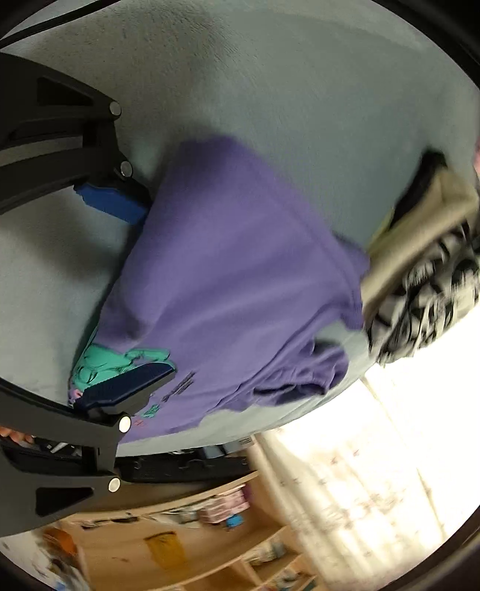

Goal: Fold large clothes

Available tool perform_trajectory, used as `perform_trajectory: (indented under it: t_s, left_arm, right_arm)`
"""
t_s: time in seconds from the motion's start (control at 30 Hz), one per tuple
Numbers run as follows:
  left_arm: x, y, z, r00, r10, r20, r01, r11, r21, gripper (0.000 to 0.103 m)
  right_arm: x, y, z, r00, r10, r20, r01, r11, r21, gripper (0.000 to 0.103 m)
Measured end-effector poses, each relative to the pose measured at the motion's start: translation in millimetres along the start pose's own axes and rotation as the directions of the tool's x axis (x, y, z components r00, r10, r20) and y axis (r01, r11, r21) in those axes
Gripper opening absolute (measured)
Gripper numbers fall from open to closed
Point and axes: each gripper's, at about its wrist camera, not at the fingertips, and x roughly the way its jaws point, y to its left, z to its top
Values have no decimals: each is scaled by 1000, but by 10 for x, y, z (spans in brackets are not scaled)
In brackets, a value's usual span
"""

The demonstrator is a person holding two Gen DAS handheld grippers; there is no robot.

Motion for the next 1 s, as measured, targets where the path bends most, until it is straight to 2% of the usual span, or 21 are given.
perform_trajectory:
  t_s: [0.1,0.13,0.17,0.2,0.27,0.4,0.53,0.8,1.0]
  left_arm:
    - [68,103,45,997,78,21,-77,997,-17,68]
    - [96,120,52,996,88,21,-88,996,-19,53]
    - [106,143,52,995,99,19,-99,995,-15,30]
    - [130,145,49,993,120,7,-120,993,3,25]
    - [62,127,7,990,137,30,-138,990,36,14]
    - [-148,-104,-39,983,162,85,-171,979,111,11]
    - [-396,-189,-89,980,174,94,-186,974,132,11]
    - [-831,-7,-531,981,194,25,-196,967,161,11]
    - [-1035,27,-790,977,214,-3,-209,957,200,11]
  right_arm:
    - [5,-3,-1,1000,-2,-1,2,1000,-1,16]
    - [6,0,-3,1000,-5,0,5,1000,-2,16]
    - [4,7,-3,1000,-7,1,7,1000,-6,15]
    - [-3,11,-7,1000,-8,4,8,1000,-7,13]
    - [-52,56,-24,1000,-17,18,18,1000,-26,11]
    - [-243,188,-76,998,-16,58,20,997,-69,10]
    - [-499,201,-180,999,3,54,0,997,-72,10]
    - [-896,-80,-533,1000,-19,-6,18,998,-56,10]
    - [-1118,-173,-702,997,-65,-32,62,994,-94,10]
